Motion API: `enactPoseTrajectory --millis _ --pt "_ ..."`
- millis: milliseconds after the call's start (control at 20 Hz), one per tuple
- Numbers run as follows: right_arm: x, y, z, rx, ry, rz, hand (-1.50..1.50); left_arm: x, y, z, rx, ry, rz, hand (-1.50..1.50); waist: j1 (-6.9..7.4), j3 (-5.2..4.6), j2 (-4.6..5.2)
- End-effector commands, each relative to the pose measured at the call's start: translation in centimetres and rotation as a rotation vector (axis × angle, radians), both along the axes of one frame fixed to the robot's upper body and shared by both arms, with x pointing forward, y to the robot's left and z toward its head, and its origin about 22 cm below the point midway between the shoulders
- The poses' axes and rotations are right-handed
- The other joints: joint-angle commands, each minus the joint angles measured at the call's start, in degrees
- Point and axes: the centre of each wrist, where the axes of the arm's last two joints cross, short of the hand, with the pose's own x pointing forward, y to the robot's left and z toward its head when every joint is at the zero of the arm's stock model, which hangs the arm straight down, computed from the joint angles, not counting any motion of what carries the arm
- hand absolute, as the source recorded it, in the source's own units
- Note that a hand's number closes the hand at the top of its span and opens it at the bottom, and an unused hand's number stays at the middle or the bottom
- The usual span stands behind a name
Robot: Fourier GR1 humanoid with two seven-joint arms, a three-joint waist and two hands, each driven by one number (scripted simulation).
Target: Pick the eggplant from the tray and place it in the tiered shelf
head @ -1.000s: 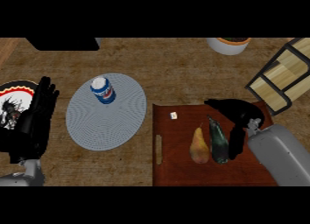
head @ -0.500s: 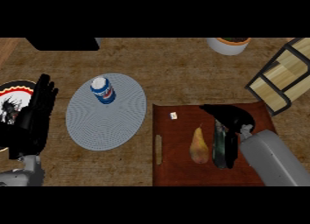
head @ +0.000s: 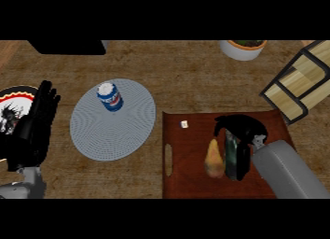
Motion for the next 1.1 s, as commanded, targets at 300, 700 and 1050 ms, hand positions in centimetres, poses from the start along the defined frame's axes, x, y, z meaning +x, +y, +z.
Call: enactPoseTrajectory --millis 300,700,1050 --pt "-0.2 -0.8 -0.7 0.032 -0.123 0.082 1.5 0.0 1.5 1.0 -0.011 -0.024 0.001 0.0 -0.06 0.67 0.74" --pt "-6.2 -21.1 4.1 0.058 -0.347 0.2 1.5 -1.4 0.7 -0.3 -0.008 0.017 0.049 0.0 -3.84 0.88 0.15" --pt "-9.9 -29.8 8.7 0.299 -0.465 0.145 1.5 -0.5 0.5 0.3 -0.003 0.0 0.042 0.0 -1.84 0.68 0.5"
